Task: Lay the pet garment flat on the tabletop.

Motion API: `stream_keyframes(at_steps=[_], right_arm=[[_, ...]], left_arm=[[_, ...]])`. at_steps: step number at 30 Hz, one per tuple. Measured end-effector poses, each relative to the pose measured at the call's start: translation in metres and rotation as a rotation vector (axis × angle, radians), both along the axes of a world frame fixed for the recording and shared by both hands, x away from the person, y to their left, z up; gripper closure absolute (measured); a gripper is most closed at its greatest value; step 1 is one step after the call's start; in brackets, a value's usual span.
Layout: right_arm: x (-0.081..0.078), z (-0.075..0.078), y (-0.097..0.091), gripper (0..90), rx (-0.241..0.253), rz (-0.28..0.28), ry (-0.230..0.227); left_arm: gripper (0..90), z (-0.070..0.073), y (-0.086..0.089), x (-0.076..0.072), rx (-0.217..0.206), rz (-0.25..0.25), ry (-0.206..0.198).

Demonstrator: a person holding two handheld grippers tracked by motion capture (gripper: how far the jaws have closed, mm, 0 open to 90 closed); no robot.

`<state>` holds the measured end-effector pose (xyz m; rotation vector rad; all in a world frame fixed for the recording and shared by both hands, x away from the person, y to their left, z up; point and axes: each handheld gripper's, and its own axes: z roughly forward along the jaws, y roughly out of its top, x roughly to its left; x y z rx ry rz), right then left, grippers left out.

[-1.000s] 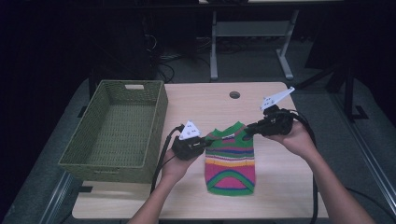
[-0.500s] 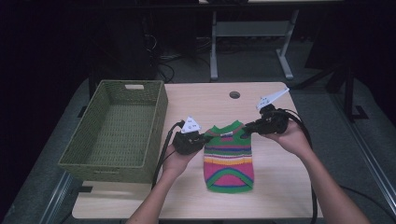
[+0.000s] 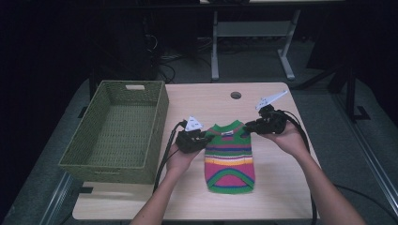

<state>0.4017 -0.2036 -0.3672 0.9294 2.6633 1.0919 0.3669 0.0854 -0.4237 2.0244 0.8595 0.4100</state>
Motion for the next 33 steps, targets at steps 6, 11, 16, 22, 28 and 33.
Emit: stream_keyframes(at_steps=[6,11,16,22,28,33], right_arm=[[0.005,-0.01,-0.009,51.8,0.016,-0.11,0.005],[-0.001,-0.028,-0.012,53.5,-0.009,-0.084,0.057],[-0.008,-0.048,-0.006,65.5,-0.021,-0.003,0.132],[-0.015,-0.064,0.001,79.9,-0.055,0.051,0.164],[-0.015,-0.082,0.006,84.6,-0.084,0.056,0.2],[-0.013,-0.087,0.008,83.3,-0.075,0.045,0.202]], left_arm=[[39.4,-0.003,0.006,0.002,0.006,0.014,0.04],[41.4,-0.009,0.009,0.0,0.0,-0.002,0.067],[54.1,-0.02,0.002,-0.007,0.032,-0.086,0.107],[78.8,-0.031,-0.01,-0.014,0.128,-0.186,0.142],[84.8,-0.038,-0.015,-0.015,0.173,-0.199,0.149],[81.5,-0.039,-0.014,-0.013,0.17,-0.178,0.155]])
